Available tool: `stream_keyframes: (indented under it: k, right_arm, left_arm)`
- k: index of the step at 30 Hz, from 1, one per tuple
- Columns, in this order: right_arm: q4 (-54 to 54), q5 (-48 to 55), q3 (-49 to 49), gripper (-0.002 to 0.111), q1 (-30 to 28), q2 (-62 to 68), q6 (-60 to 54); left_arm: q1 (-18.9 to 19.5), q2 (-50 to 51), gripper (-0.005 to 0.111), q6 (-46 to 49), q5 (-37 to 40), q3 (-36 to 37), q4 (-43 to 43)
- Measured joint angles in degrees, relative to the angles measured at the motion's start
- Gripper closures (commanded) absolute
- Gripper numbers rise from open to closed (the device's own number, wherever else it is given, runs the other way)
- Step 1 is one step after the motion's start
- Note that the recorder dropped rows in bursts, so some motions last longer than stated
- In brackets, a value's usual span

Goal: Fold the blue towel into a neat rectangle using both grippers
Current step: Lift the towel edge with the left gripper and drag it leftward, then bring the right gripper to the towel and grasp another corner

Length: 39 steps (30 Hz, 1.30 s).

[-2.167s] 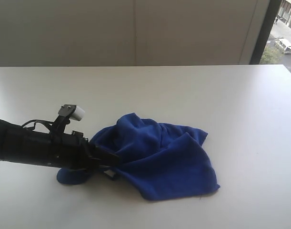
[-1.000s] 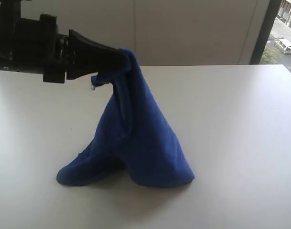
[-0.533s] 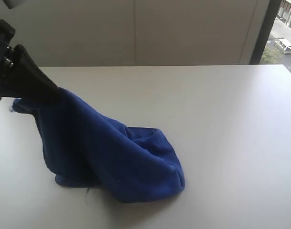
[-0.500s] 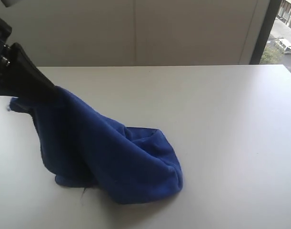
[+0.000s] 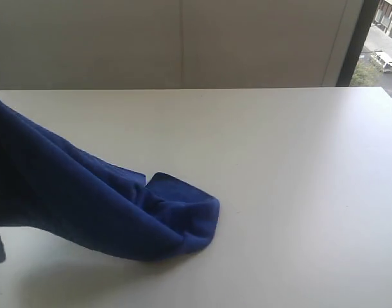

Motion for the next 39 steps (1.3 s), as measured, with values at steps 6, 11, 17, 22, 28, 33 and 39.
stream_keyframes:
  k: [6,11,17,22,28,33,39]
  right_arm:
    - [0.0,-11.5,0.0,0.108,0.0,0.0,0.0]
    - [0.0,-18.0,0.0,0.108,0.0,0.0,4.0]
    - [0.0,-23.8,0.0,0.108,0.0,0.0,10.8]
    - [0.0,-20.1,0.0,0.108,0.0,0.0,29.9]
    - [0.0,3.0,-1.9,0.108,0.8,0.0,43.0]
    - [10.6,12.8,-6.4,0.108,5.4,6.7,28.8]
    - [26.6,29.6,-23.2,0.108,12.1,41.2,-8.1]
  left_arm:
    - [0.0,-2.2,0.107,-5.5,4.2,-0.1,5.3]
    - [0.0,-2.3,0.107,-8.8,4.2,1.4,5.2]
    - [0.0,-2.3,0.107,-11.1,4.2,6.6,5.2]
    - [0.0,-2.3,0.107,-11.4,4.2,12.2,5.0]
    - [0.0,-2.3,0.107,-11.5,4.1,17.9,4.9]
    - [0.0,-2.3,0.107,-12.7,1.9,21.8,3.8]
    - [0.0,-2.3,0.107,-12.9,-5.5,26.3,0.5]
